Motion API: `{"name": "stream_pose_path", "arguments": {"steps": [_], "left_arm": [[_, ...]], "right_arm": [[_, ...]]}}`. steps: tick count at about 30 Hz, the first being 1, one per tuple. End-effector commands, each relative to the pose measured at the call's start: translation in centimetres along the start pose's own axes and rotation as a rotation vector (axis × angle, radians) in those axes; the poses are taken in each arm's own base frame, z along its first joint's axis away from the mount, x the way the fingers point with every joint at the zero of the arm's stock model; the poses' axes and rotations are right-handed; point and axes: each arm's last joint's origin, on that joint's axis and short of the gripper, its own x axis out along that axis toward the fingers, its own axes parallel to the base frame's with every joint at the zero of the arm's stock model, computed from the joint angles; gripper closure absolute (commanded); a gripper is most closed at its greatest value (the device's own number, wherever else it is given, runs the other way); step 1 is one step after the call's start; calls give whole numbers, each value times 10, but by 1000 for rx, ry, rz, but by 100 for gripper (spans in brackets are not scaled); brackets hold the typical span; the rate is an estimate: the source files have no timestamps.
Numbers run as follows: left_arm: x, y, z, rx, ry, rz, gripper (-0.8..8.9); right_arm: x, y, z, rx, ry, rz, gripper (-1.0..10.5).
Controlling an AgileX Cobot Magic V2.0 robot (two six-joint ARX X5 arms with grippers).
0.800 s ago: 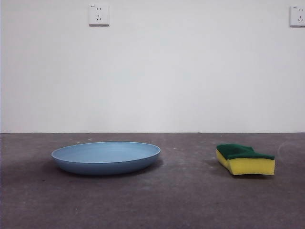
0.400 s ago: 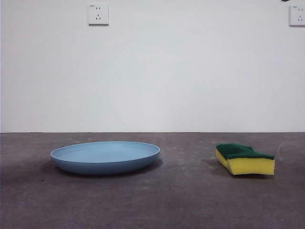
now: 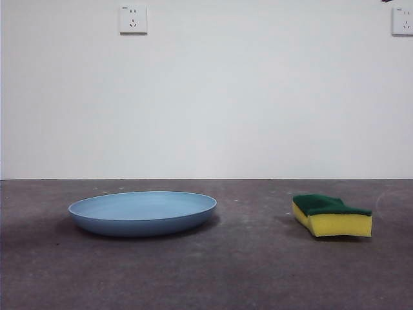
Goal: Pick up the plate,pick up the cloth,clean the plate with the cloth
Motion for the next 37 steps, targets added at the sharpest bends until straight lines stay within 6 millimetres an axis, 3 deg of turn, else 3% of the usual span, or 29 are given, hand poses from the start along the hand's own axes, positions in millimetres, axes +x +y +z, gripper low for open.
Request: {"name": "stream_pose_path", "arguments": {"steps": [1,8,15,24,30,37], "left_arm": [[0,0,0,87,0,12,817],[-5,10,-13,103,-166,183,817],[15,21,-74,71,-369,273,817],[30,29,-127,24,-362,338,817],[40,33,-148,1,-300,356,817],[42,34,-154,-9,-233,361,817]], "right_arm": [[1,0,-1,7,-2,-2,945],[0,0,-1,7,-3,-3,945],[0,0,-1,7,-3,-2,945],[0,0,-1,7,-3,-2,945],[0,0,-1,7,-3,-2,946],[1,0,-1,7,-2,-2,945]]}}
